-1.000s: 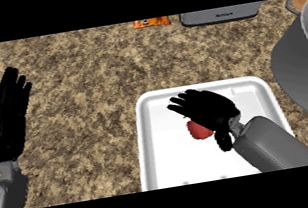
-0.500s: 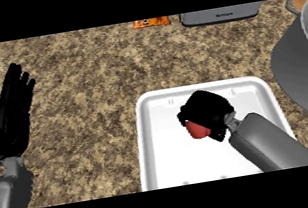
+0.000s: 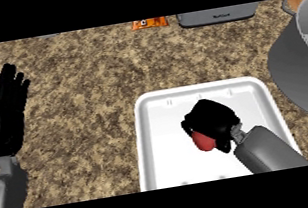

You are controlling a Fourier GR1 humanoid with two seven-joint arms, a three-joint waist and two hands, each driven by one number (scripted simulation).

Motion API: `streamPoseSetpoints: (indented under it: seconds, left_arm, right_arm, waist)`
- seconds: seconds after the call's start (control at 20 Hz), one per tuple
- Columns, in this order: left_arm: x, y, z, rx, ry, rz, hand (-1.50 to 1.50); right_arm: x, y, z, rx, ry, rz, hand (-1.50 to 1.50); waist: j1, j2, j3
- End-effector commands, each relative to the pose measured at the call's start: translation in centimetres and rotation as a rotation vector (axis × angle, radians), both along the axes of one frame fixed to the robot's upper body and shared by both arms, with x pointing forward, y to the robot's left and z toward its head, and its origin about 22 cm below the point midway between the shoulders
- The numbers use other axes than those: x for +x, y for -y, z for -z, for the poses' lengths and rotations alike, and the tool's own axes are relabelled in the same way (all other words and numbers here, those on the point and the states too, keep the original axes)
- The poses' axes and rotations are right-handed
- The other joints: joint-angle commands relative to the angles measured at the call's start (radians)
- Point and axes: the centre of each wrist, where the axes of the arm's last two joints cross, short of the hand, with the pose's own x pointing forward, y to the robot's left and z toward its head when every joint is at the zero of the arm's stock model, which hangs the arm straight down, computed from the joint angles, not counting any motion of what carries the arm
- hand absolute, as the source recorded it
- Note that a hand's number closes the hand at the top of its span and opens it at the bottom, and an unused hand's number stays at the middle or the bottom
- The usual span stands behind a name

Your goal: Pick the bell pepper from the tray and place it in the pot

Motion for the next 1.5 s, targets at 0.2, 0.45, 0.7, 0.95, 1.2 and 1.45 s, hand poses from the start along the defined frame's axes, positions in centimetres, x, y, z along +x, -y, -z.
streamPoseSetpoints:
  seconds: [0.2,0.45,0.7,0.95,1.2,1.45]
  left_arm:
    - [-1.7,-0.3,1.8,-0.002,-0.018,-0.045,0.0]
    - [-2.3,-2.0,1.0,0.005,-0.013,-0.033,0.0]
    - [-1.6,-0.5,1.2,-0.002,-0.003,-0.028,0.0]
    - [-1.9,1.0,0.9,-0.005,0.007,-0.028,0.0]
    - [-1.5,-1.5,-0.1,-0.004,0.018,-0.028,0.0]
    - [-1.2,-0.9,-0.8,0.0,-0.004,-0.001,0.0]
  right_arm:
    - [-8.6,4.3,0.0,0.219,-0.109,0.328,1.5]
    - [-15.5,5.0,-3.7,0.338,-0.043,0.399,1.5]
    - [-16.1,7.2,-8.7,0.585,0.216,0.569,1.5]
    - [-17.0,9.8,-12.4,0.759,0.454,0.679,1.5]
    - [-18.6,11.3,-15.0,0.84,0.533,0.762,1.5]
    - [-15.3,14.7,-14.9,0.841,0.589,0.858,1.5]
  waist:
    - [-0.056,-0.008,0.001]
    - [-0.034,-0.003,0.002]
    - [-0.046,-0.002,0.003]
    - [-0.022,0.003,0.004]
    - [-0.021,0.003,0.003]
    - [-0.002,0.007,0.004]
